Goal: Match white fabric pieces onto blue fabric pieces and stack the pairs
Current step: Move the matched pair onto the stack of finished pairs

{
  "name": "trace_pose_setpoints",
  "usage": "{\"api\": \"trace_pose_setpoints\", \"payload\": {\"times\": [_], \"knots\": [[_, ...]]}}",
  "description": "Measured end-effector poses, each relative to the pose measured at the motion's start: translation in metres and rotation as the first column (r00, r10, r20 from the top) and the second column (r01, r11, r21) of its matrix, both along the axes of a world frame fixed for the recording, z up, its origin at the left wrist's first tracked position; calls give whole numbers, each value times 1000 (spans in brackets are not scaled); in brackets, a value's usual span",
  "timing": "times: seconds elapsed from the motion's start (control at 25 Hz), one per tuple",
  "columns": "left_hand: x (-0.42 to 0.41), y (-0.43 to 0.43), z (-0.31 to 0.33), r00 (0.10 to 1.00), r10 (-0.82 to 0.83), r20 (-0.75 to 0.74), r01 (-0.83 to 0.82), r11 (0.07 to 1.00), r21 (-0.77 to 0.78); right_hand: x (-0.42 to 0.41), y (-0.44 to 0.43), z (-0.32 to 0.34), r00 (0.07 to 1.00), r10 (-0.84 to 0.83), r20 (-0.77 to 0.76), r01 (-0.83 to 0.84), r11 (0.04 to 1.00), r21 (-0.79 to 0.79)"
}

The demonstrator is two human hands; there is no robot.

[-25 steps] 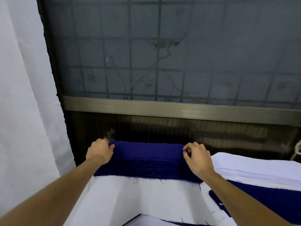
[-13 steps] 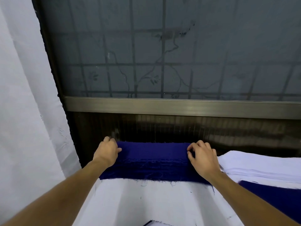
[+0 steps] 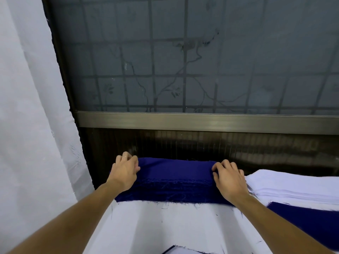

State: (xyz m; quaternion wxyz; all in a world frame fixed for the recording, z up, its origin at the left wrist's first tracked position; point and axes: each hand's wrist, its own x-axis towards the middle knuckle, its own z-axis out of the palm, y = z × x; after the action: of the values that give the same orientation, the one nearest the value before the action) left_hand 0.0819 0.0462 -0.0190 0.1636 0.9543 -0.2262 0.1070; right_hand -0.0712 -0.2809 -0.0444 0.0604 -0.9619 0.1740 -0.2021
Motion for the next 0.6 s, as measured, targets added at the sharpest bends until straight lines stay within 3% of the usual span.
{"api": "trace_pose_setpoints", "payload": {"times": [0.24,0.48,0.6], "knots": [[-6,6,5,989,-138,-57,141,989,43,1,6,2,1000,-4,-28,3,1000,-31],[-17,2,20,957,-179,-226,147,977,-152,1,27,4,1000,21,-15,-22,997,-71],[-27,-3,29,976,-150,-159,84,929,-359,2,47,10,996,88,24,-86,995,-46]]}}
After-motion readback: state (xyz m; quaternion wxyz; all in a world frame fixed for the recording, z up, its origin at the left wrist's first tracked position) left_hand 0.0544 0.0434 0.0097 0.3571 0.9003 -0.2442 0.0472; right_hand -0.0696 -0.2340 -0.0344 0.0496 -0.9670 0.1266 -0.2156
